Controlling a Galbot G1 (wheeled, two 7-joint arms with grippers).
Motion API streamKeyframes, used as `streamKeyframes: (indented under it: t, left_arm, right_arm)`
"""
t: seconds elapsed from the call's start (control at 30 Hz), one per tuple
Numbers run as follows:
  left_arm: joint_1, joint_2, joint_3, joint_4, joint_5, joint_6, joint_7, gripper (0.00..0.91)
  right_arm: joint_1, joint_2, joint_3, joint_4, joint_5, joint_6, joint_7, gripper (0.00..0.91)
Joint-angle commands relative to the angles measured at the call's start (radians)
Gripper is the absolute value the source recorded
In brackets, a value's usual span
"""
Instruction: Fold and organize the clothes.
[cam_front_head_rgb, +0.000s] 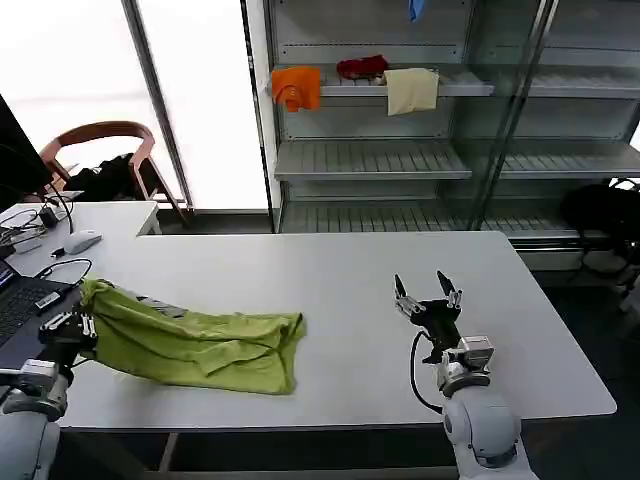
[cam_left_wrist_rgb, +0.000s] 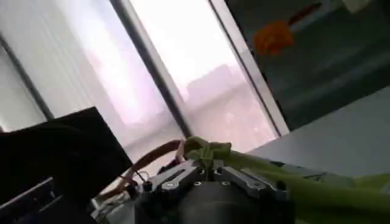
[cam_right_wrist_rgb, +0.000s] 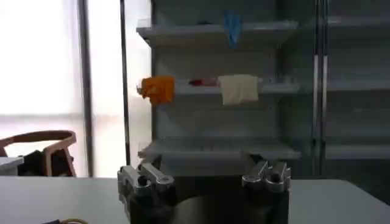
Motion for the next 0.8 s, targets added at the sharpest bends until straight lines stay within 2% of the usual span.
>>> streamKeyframes:
  t: [0.03, 0.1, 0.13, 0.23, 0.33, 0.6, 0.8]
  left_arm:
    - [-0.031, 0.053, -0.050, -0.062, 0.140, -0.001, 0.040, 0.000]
    - [-0.004, -0.002, 0.000, -0.130, 0.136, 0.010, 0.040, 0.000]
    - [0.011, -0.055, 0.062, -0.166, 0.136, 0.030, 0.037, 0.000]
    - [0.034, -0.150, 0.230, -0.216, 0.158, 0.051, 0.022, 0.000]
    - [0.038, -0.205, 0.372, -0.209, 0.232, 0.054, 0.001, 0.000]
    - [-0.007, -0.266, 0.563, -0.149, 0.336, 0.094, -0.022, 0.000]
    - [-0.026, -0.269, 0.589, -0.100, 0.349, 0.125, -0.017, 0.000]
  right_arm:
    - [-0.001, 0.001, 0.003, -0.005, 0.000, -0.001, 0.002, 0.907]
    - [-0.003, 0.004, 0.001, -0.007, -0.002, -0.002, 0.005, 0.907]
    - [-0.004, 0.005, 0.001, -0.009, -0.004, -0.003, 0.006, 0.907]
    - [-0.007, 0.007, 0.002, -0.008, -0.006, -0.005, 0.009, 0.907]
    - [-0.014, 0.008, 0.003, -0.009, -0.011, -0.006, 0.009, 0.907]
    - [-0.022, 0.009, 0.009, -0.024, -0.015, -0.004, 0.006, 0.907]
    - [-0.018, 0.011, 0.008, -0.033, -0.015, -0.003, 0.005, 0.907]
